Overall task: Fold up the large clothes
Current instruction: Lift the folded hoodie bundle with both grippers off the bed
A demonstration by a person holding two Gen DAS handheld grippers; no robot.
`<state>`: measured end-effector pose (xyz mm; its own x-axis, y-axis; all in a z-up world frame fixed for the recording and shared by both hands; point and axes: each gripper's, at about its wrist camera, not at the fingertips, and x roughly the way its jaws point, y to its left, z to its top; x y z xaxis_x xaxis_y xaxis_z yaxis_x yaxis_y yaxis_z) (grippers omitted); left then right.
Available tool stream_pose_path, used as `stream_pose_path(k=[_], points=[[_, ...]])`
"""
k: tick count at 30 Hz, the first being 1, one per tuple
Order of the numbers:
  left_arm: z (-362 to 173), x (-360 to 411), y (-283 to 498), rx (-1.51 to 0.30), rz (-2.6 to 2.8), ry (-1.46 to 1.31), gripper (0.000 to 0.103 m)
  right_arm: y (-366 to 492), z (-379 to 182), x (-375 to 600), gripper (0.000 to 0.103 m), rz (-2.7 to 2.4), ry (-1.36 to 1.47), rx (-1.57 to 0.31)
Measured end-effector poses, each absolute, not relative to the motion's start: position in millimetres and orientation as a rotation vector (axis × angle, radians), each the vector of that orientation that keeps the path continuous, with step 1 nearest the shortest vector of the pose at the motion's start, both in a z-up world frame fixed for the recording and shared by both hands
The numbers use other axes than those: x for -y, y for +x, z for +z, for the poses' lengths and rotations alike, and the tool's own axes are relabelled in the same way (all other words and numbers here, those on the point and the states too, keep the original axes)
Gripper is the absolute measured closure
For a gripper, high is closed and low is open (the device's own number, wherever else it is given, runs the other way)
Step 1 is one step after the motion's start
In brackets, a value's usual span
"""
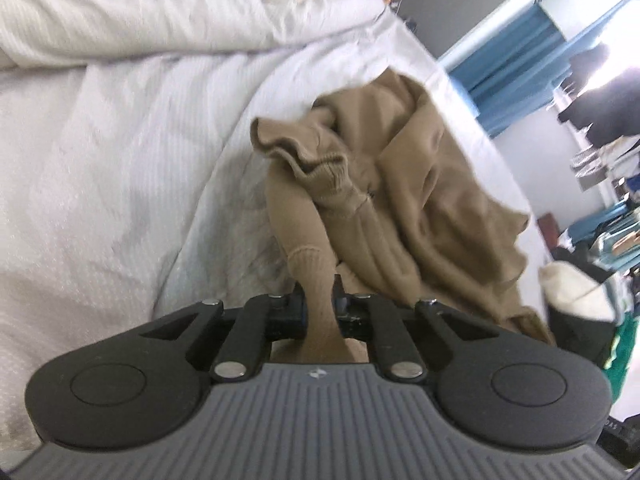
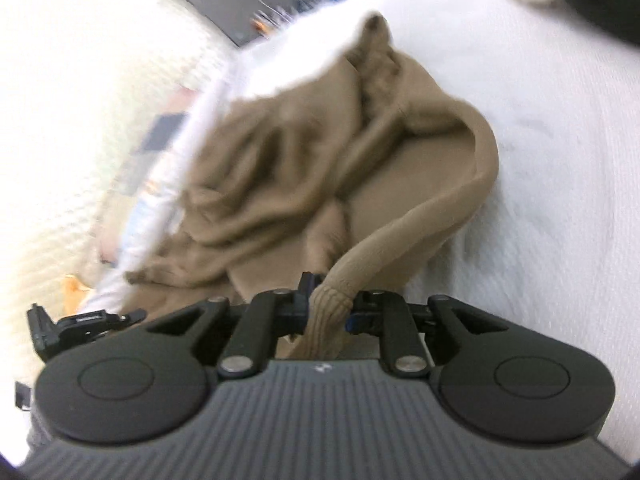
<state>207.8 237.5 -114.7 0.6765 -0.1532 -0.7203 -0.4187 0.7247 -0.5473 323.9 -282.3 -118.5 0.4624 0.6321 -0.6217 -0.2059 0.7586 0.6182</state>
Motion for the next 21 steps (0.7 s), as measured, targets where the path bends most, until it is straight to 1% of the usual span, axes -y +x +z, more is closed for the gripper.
stream_pose_path(k=[5, 11, 15, 21], points=[[-91, -237, 194, -0.788, 0.151, -0.748, 0.094, 322, -100, 302, 0.087, 0.595, 0.586, -0.864], [-76, -222, 181, -0.737, 0.136, -0.762, 0.094, 313, -79, 328, 0.088, 0.633, 0.663, -0.742], [-64, -217, 163, -0.71, 0.123, -0.747, 0.094, 307, -78, 338, 0.088, 0.67, 0.69, -0.7], [-46, -223, 116, -0.661, 0.068, -0.783, 0.094, 285, -59, 359, 0.088, 0.728, 0.732, -0.66]])
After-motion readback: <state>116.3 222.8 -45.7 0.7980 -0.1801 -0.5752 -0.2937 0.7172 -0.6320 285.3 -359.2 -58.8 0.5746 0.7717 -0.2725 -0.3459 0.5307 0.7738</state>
